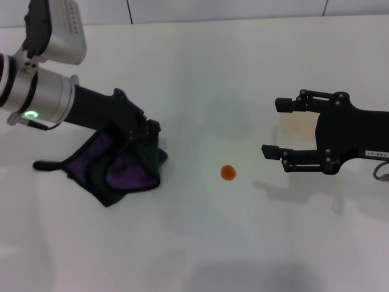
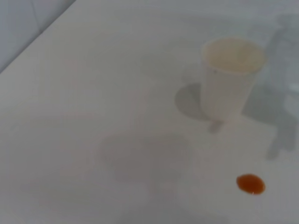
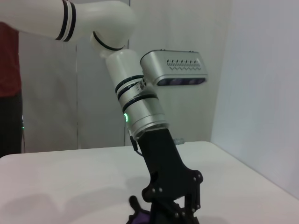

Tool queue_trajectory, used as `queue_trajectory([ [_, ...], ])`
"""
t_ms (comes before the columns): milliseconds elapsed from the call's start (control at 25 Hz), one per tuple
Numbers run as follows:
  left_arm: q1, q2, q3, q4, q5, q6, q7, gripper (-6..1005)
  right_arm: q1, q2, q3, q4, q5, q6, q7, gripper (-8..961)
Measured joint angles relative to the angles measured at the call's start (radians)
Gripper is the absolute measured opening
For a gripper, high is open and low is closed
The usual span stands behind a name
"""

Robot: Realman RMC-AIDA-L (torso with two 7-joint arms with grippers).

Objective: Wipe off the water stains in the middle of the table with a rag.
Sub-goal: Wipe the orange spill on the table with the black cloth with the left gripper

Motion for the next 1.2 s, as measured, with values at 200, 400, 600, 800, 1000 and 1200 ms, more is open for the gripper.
queue_trajectory([
  [200,-0.035,-0.001,0.001,-0.001,-0.037,0.031,0.02,15,0.0,0.0,0.001,-0.003,0.0,0.003,0.0,794],
  [400,-0.073,-0.01,0.002,-0.001,-0.048,0.055,0.027,14,0.0,0.0,0.006,-0.005,0.0,0.003,0.0,794],
  [600,-0.093,-0.015,0.05,0.002,-0.103,0.07,0.03,14,0.001,0.0,0.009,-0.006,0.0,0.003,-0.001,794],
  [800,-0.095,-0.013,0.123,0.017,-0.191,0.071,0.034,14,0.004,0.0,0.01,-0.006,0.0,0.003,-0.001,794],
  [1000,-0.099,-0.017,0.136,0.005,-0.211,0.063,0.064,14,0.009,0.0,0.009,-0.006,0.0,0.004,-0.001,794],
  [1200,-0.089,-0.024,0.217,-0.045,-0.223,0.013,0.08,13,0.01,0.0,0.005,-0.002,0.0,0.004,0.0,794],
])
